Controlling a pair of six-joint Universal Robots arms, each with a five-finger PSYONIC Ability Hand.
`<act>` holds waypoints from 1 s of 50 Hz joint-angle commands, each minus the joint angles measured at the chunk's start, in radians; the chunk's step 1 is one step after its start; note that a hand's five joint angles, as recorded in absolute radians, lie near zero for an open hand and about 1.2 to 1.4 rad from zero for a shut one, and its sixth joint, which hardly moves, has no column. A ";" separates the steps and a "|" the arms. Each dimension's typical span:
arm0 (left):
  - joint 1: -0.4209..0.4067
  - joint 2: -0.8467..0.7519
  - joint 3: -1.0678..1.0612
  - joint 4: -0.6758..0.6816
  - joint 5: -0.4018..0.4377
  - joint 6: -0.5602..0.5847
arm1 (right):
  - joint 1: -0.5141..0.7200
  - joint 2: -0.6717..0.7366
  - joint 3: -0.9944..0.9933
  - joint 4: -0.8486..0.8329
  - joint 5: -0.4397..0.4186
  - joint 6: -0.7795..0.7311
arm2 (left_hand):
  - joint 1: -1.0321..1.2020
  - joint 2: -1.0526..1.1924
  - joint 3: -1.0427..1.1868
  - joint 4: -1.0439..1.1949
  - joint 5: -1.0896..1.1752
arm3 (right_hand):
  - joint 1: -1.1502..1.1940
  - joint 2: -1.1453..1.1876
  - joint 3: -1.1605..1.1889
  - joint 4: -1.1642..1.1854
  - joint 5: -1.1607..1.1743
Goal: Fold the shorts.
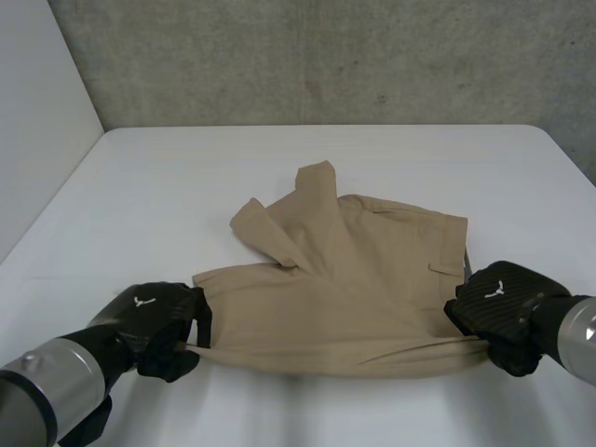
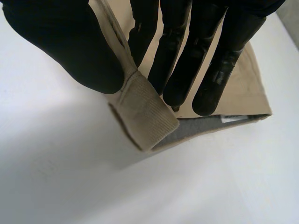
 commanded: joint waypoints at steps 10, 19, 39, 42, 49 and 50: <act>-0.030 -0.432 0.353 0.236 0.002 0.088 | 0.113 0.311 -0.266 -0.287 0.084 0.196 | 0.257 0.196 0.204 0.194 0.235 | 0.502 0.219 0.215 0.207 0.232; -0.073 -0.443 0.868 0.319 -0.004 0.102 | 0.148 0.296 -0.639 -0.520 0.132 0.235 | 0.257 0.196 0.204 0.194 0.235 | 0.502 0.219 0.215 0.207 0.232; -0.056 -0.256 0.554 0.795 0.001 0.091 | 0.177 0.278 -0.502 -0.892 0.106 0.287 | 0.257 0.196 0.204 0.194 0.235 | 0.502 0.219 0.215 0.207 0.232; -0.056 -0.266 0.414 0.792 0.004 0.094 | 0.179 0.310 -0.433 -0.829 0.104 0.287 | 0.257 0.196 0.204 0.194 0.235 | 0.502 0.219 0.215 0.207 0.232; -0.054 -0.351 0.156 0.758 0.005 0.094 | 0.173 0.394 -0.290 -0.692 0.098 0.284 | 0.257 0.196 0.204 0.194 0.235 | 0.502 0.219 0.215 0.207 0.232; -0.057 -0.357 0.144 0.746 0.005 0.094 | 0.170 0.403 -0.279 -0.675 0.099 0.284 | 0.257 0.196 0.204 0.194 0.235 | 0.502 0.219 0.215 0.207 0.232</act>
